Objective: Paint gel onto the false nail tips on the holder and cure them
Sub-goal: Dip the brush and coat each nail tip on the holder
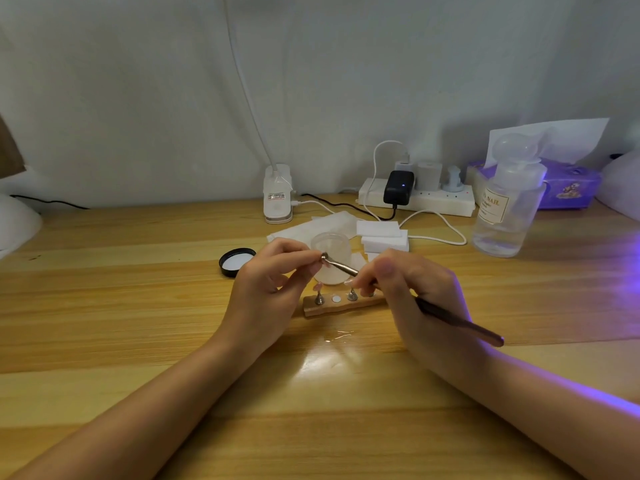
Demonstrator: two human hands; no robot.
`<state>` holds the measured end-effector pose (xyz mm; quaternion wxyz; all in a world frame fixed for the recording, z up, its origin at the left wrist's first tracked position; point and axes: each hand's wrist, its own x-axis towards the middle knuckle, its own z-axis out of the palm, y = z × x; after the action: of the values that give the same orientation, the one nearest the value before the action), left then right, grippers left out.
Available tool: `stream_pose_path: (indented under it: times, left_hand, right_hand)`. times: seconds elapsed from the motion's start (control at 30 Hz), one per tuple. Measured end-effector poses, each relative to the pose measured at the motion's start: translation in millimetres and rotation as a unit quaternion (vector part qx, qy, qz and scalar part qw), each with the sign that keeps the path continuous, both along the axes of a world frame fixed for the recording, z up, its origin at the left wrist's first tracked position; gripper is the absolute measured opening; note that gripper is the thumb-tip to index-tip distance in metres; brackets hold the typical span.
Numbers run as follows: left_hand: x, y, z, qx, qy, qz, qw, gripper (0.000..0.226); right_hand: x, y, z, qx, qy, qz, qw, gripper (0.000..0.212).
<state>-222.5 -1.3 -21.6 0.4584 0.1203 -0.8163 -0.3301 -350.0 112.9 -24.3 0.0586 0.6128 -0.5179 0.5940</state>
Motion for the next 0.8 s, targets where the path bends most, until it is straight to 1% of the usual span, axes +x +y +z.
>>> stream_pose_path:
  times: [0.07,0.17,0.23,0.3,0.37,0.43,0.53,0.67,0.8]
  left_hand:
    - [0.4,0.2,0.3,0.005,-0.001,-0.006,1.000,0.026]
    - [1.0,1.8,1.3,0.006,-0.005,-0.006,1.000,0.026]
    - [1.0,3.0,1.8,0.008,0.000,-0.010,1.000,0.025]
    - [0.7,3.5,1.8,0.011,0.001,-0.012,1.000,0.025]
    - [0.5,2.8,0.9,0.019,-0.001,-0.006,1.000,0.029]
    - [0.7,2.3,0.3,0.024,-0.007,0.000,1.000,0.031]
    - [1.1,2.0,0.0,0.023,-0.015,-0.001,1.000,0.027]
    - [1.4,2.8,1.0,0.028,-0.014,-0.003,1.000,0.025]
    - [1.5,3.0,1.1,0.027,-0.012,-0.002,1.000,0.028]
  right_hand:
    - [1.0,0.6,-0.1,-0.015,-0.019,0.007,1.000,0.043]
    - [1.1,1.6,0.9,-0.030,-0.037,0.020,0.999,0.036]
    - [0.2,1.7,1.5,-0.017,-0.024,0.006,1.000,0.038]
    - [-0.6,1.3,1.1,0.008,0.007,-0.015,1.000,0.044]
    - [-0.7,1.0,0.1,0.019,0.028,-0.025,0.999,0.045]
    - [0.2,1.3,-0.1,0.010,0.016,-0.031,0.999,0.045]
    - [1.2,2.2,0.8,-0.021,-0.015,-0.027,0.999,0.037]
    - [-0.1,1.7,1.2,-0.018,-0.008,-0.017,1.000,0.035]
    - [-1.7,-0.1,-0.6,0.009,0.014,-0.031,0.999,0.050]
